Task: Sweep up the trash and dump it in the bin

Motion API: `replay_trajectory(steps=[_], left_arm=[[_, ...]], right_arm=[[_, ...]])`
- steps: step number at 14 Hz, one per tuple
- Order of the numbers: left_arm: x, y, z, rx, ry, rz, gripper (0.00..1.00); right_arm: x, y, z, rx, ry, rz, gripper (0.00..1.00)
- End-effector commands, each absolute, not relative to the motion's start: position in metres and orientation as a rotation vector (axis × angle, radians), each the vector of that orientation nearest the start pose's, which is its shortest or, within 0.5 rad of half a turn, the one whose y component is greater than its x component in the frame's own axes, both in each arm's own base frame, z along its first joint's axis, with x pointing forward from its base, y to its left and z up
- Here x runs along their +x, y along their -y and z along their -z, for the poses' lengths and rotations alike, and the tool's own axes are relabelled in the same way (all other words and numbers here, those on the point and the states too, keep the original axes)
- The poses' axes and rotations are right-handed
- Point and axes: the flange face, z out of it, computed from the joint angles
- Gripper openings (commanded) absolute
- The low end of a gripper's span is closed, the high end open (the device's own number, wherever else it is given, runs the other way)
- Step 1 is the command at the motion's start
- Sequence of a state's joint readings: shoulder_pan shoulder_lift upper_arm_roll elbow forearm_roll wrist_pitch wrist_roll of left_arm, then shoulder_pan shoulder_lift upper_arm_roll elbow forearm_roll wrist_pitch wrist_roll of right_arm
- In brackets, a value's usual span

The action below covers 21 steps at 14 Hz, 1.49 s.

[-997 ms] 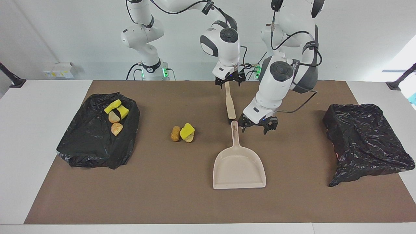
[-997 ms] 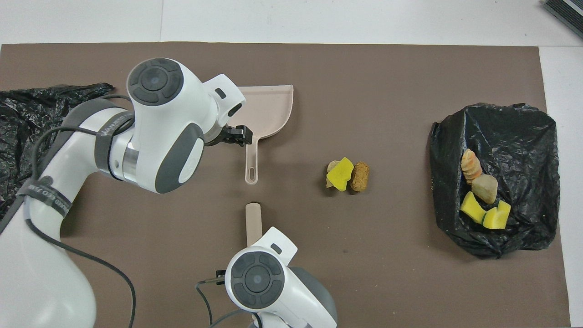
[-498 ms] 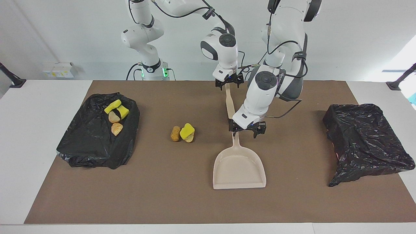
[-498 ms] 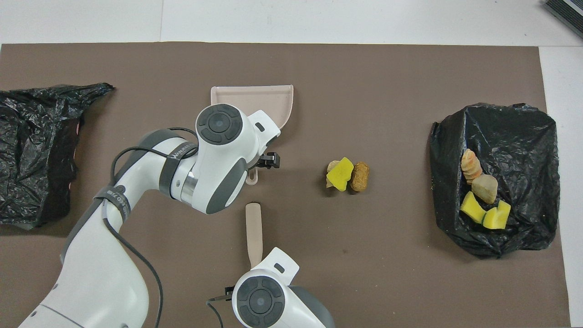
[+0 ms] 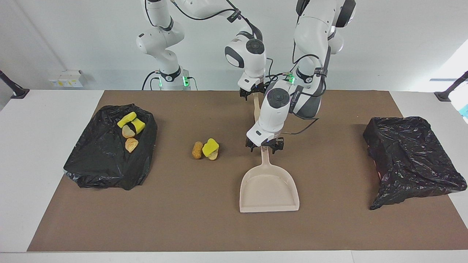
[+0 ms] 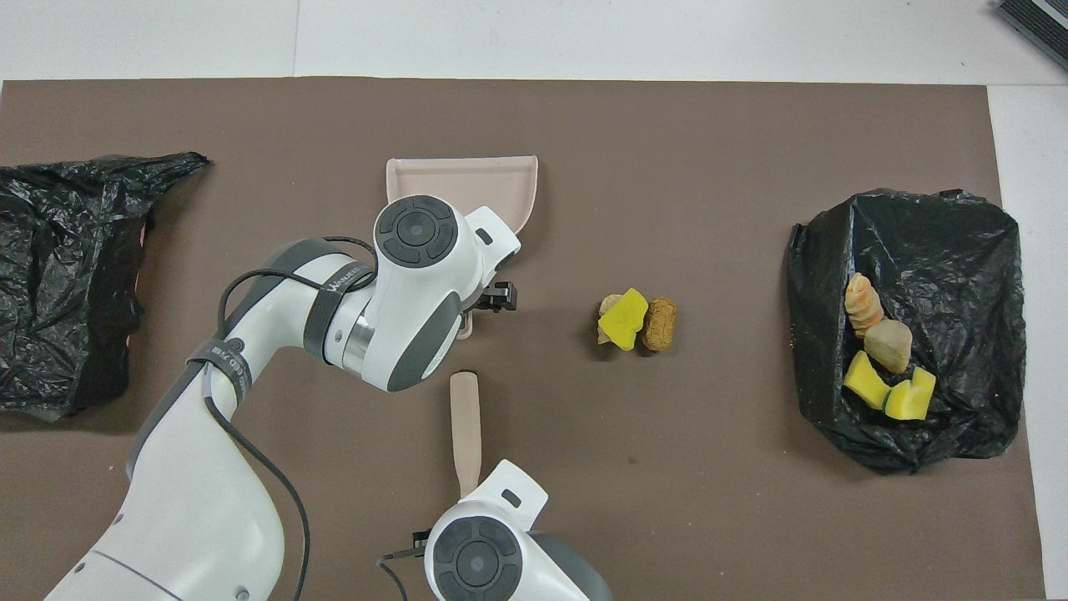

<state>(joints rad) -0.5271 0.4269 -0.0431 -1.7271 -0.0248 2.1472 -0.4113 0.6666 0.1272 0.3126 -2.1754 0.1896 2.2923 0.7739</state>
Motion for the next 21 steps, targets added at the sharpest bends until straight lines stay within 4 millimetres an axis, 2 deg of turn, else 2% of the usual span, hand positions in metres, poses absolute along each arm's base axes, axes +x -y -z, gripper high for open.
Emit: replay_trajectory(steps=[1,2,5,6,8,12,13,15,17,18,19,21], left_arm=[[0.556,0.352,-0.346,-3.145,-0.199,-0.041,0.83],[0.556,0.352,-0.351,-3.146,-0.189,-0.042,0.79],[0.555,0.353,-0.355,-3.144,-0.192,-0.043,0.76],[0.555,0.353,-0.355,-3.144,-0.192,-0.043,0.75],[0.555,0.354,-0.361,-3.148,-0.189,-0.035,0.67],[0.555,0.357,-0.364,-3.149,-0.169,-0.022,0.14],[0.560,0.353,-0.374,-3.149,-0.167,0.009,0.02],[0.563,0.349,-0.384,-3.141,-0.188,0.048,0.00],[0.564,0.346,-0.396,-3.111,-0.254,0.103,0.00],[0.569,0.334,-0.399,-3.092,-0.324,0.106,0.00],[0.572,0.323,-0.404,-3.069,-0.440,0.089,0.00],[0.568,0.312,-0.407,-2.996,-0.709,0.003,0.00]], right_arm=[[0.302,-0.455,-0.336,-2.996,0.039,-0.198,0.00],[0.302,-0.456,-0.337,-2.993,0.039,-0.195,0.00],[0.306,-0.461,-0.346,-2.986,0.042,-0.190,0.00],[0.306,-0.459,-0.352,-2.990,0.045,-0.190,0.00],[0.307,-0.451,-0.371,-3.010,0.053,-0.202,0.00],[0.315,-0.415,-0.415,-3.053,0.020,-0.216,0.00],[0.319,-0.402,-0.425,-3.068,0.009,-0.230,0.00],[0.334,-0.372,-0.446,-3.073,-0.017,-0.217,0.00],[0.343,-0.357,-0.458,-3.077,-0.037,-0.223,0.00],[0.344,-0.350,-0.464,-3.083,-0.033,-0.222,0.00],[0.349,-0.335,-0.471,-3.089,-0.027,-0.229,0.00],[0.361,-0.302,-0.490,-3.097,0.014,-0.230,0.00]])
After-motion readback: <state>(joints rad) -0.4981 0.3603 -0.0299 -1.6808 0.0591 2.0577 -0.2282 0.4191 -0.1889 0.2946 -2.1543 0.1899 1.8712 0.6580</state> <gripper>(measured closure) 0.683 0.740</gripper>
